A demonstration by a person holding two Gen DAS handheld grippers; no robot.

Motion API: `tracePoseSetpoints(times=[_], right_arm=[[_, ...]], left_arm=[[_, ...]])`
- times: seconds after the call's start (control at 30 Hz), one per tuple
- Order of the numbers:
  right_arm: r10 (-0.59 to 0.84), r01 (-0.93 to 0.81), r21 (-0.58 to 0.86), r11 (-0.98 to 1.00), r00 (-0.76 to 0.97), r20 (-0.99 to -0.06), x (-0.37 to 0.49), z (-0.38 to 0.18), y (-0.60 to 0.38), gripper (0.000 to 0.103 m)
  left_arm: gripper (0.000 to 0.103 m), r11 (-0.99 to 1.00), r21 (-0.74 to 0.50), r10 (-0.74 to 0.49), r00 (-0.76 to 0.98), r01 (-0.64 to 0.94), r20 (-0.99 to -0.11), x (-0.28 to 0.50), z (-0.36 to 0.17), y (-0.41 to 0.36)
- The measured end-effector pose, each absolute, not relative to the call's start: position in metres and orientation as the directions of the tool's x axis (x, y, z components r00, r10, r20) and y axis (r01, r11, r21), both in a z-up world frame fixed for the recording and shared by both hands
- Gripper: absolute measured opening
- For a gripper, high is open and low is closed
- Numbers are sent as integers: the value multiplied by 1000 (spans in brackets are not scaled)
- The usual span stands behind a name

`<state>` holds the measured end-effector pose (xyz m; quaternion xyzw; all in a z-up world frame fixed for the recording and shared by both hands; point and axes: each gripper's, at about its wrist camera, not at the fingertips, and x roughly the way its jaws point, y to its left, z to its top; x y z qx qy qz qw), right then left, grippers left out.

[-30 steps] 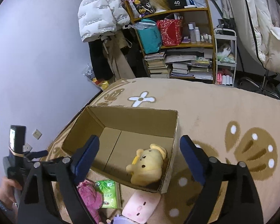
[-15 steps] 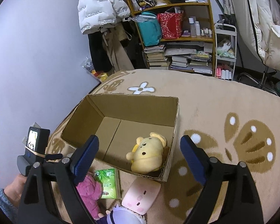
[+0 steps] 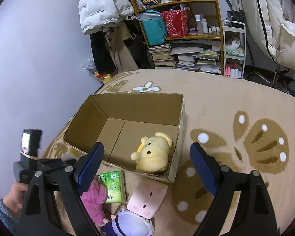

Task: Organize soft objects
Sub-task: 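Grasp the white pom-pom keychain with the left tool and lift it over the box, then open the left tool to drop the pom-pom into the box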

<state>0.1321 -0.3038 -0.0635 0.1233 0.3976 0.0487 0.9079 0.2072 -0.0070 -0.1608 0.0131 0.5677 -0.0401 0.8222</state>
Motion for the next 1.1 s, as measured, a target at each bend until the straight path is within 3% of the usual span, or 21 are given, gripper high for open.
tracePoseSetpoints(times=[0.23, 0.53, 0.73, 1.1], right_arm=[[189, 9, 267, 964, 683, -706, 125, -60, -303, 93], [196, 9, 278, 960, 687, -699, 122, -57, -299, 93], [187, 15, 270, 963, 682, -707, 119, -55, -295, 93], [182, 36, 268, 963, 647, -740, 107, -59, -297, 93]], left_arm=[[30, 998, -34, -58, 573, 52, -818, 188, -86, 7], [31, 985, 1, -128, 742, 170, -659, 182, -4, -24], [31, 976, -6, -167, 732, 217, -660, 197, 1, -47], [33, 949, -28, -232, 635, 314, -737, 209, -39, -82]])
